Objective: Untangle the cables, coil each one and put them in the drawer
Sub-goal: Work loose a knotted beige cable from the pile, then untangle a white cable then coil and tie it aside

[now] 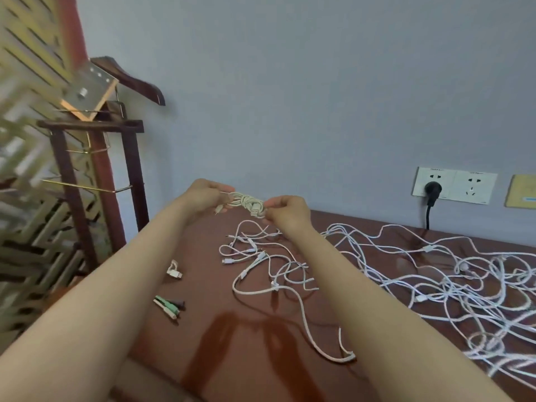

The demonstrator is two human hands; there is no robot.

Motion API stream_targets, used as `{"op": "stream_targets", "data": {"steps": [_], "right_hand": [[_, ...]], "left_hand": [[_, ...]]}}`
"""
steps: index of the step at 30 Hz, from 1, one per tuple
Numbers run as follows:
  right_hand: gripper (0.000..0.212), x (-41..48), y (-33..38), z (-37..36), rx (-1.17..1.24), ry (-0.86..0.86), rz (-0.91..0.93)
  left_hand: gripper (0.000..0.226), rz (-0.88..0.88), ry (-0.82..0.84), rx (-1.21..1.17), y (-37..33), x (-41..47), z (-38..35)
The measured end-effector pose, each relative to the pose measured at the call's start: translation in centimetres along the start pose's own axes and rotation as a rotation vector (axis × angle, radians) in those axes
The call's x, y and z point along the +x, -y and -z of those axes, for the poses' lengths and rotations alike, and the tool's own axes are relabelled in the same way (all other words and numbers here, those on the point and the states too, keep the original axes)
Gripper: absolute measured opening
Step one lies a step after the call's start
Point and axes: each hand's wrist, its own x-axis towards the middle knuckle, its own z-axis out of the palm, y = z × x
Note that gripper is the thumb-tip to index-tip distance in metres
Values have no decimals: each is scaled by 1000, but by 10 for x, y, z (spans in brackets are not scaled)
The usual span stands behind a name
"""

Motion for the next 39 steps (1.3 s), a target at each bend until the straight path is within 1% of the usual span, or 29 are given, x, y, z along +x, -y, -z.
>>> {"op": "stream_targets", "data": {"steps": [3,6,10,13,18,21,26,28,31,33,34,36,39], "right_hand": [[24,2,0,-29,12,43,-22],[30,-2,-2,-55,-5,133,-38],[33,-9,-12,-86,-73,263,-54],[31,-13,-20,-101,-123,330,-52],[37,-18,-25,-115,-231,437,-40],[39,-22,-30,-123,-309,508,-63],[43,-24,-35,-127,-408,590,-69],[41,-23,-34,-126,-416,623,-50],[45,-18,-35,-118,-406,633,-15],[52,-12,-33,-103,-387,617,-25],[52,-8,-32,-94,-383,601,-22],[46,0,-30,-75,-388,559,-8],[34,4,-25,-43,-381,541,-28]], "left_hand": [[26,18,-77,113,19,12,23],[26,47,-139,225,41,19,39],[22,72,-225,330,69,23,51],[25,94,-235,406,85,21,56],[30,144,-248,543,98,18,59],[33,176,-186,639,100,17,58],[24,257,4,808,107,16,50],[29,256,23,837,108,16,48],[42,162,-15,791,100,15,46],[46,100,-18,773,88,13,43],[47,74,-7,775,82,12,41],[48,31,29,788,71,10,37],[50,-27,144,820,56,6,28]]}}
